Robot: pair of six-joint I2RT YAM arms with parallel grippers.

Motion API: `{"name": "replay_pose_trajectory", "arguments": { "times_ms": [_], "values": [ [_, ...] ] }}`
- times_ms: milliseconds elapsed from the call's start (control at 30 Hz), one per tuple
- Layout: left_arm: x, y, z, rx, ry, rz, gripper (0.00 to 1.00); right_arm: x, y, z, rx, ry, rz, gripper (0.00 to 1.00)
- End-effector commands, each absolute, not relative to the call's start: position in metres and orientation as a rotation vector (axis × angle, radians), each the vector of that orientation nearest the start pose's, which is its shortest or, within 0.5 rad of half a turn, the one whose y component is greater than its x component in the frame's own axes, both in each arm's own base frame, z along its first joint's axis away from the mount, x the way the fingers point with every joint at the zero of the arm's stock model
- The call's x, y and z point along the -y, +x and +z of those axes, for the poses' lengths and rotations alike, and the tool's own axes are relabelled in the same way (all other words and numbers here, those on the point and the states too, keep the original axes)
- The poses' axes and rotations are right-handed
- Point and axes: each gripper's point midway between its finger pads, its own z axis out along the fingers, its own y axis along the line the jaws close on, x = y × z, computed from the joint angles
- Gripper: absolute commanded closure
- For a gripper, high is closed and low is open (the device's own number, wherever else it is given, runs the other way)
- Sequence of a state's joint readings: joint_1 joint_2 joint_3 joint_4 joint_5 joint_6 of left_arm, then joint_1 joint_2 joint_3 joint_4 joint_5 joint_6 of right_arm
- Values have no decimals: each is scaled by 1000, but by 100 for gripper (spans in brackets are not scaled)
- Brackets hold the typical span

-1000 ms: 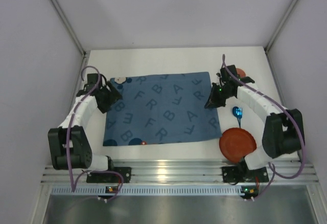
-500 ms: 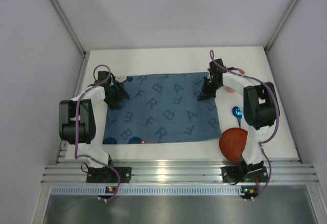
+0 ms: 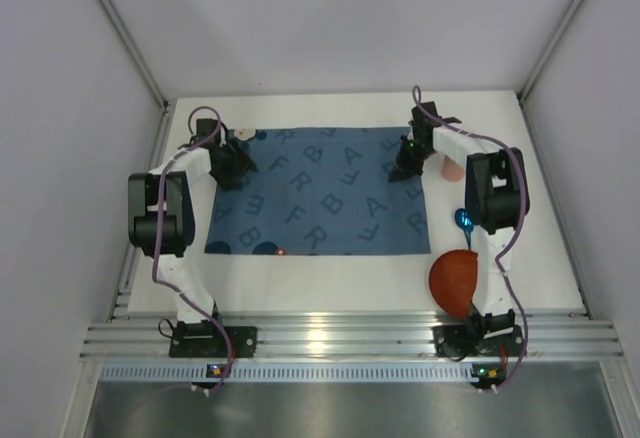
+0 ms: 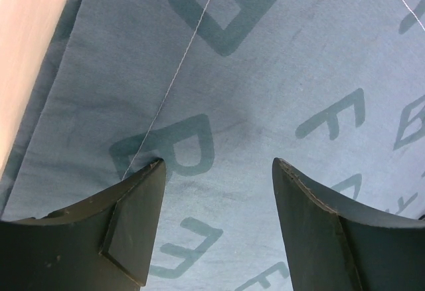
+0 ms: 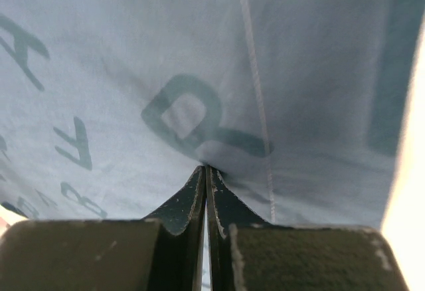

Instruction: Set the dinner table for one person

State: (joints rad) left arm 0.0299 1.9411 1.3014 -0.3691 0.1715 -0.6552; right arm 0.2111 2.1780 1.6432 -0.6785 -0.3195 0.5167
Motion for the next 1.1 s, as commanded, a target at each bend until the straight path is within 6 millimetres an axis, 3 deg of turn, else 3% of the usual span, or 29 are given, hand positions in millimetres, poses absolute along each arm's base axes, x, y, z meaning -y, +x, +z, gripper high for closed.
{"name": "replay_pose_trajectory", "arguments": {
  "times_ms": [0, 233, 300, 367, 400, 467, 500, 533, 567, 633, 667, 733, 767, 800, 833, 900, 967, 1067],
  "values": [
    [44, 457, 30, -2515, -803, -434, 29, -154, 455, 32, -2808, 352, 572, 100],
    [48, 465, 42, -2501, -797, -437, 30, -162, 465, 57, -2756, 286, 654, 100],
    [51, 465, 46, -2496, -796, -437, 30, -169, 468, 79, -2714, 260, 727, 100],
    [47, 461, 53, -2490, -803, -417, 30, -180, 473, 115, -2635, 225, 817, 100],
    [60, 458, 54, -2501, -773, -421, 30, -183, 475, 130, -2602, 227, 852, 100],
    [62, 451, 60, -2499, -769, -410, 30, -188, 475, 173, -2509, 191, 903, 80],
    [63, 448, 63, -2495, -767, -409, 30, -188, 473, 187, -2484, 186, 915, 65],
    [63, 447, 73, -2474, -762, -414, 30, -188, 470, 200, -2459, 184, 921, 43],
    [63, 442, 74, -2476, -764, -405, 30, -184, 463, 228, -2407, 176, 918, 37],
    [64, 439, 91, -2444, -752, -412, 30, -165, 452, 238, -2396, 239, 842, 27],
    [63, 437, 95, -2440, -754, -403, 30, -154, 443, 259, -2352, 256, 807, 23],
    [62, 434, 112, -2408, -746, -409, 30, -117, 431, 249, -2378, 371, 671, 19],
    [62, 433, 117, -2398, -745, -413, 30, -100, 423, 258, -2353, 407, 619, 19],
    [62, 430, 127, -2377, -738, -418, 30, -76, 419, 255, -2348, 477, 574, 19],
    [62, 429, 133, -2366, -735, -425, 30, -65, 406, 240, -2395, 536, 527, 19],
    [62, 425, 141, -2356, -738, -432, 30, -21, 393, 235, -2368, 688, 383, 20],
    [63, 421, 155, -2328, -736, -449, 30, -2, 378, 217, -2401, 776, 288, 20],
    [67, 415, 171, -2306, -720, -481, 30, 20, 375, 199, -2418, 863, 212, 21]
  ]
}}
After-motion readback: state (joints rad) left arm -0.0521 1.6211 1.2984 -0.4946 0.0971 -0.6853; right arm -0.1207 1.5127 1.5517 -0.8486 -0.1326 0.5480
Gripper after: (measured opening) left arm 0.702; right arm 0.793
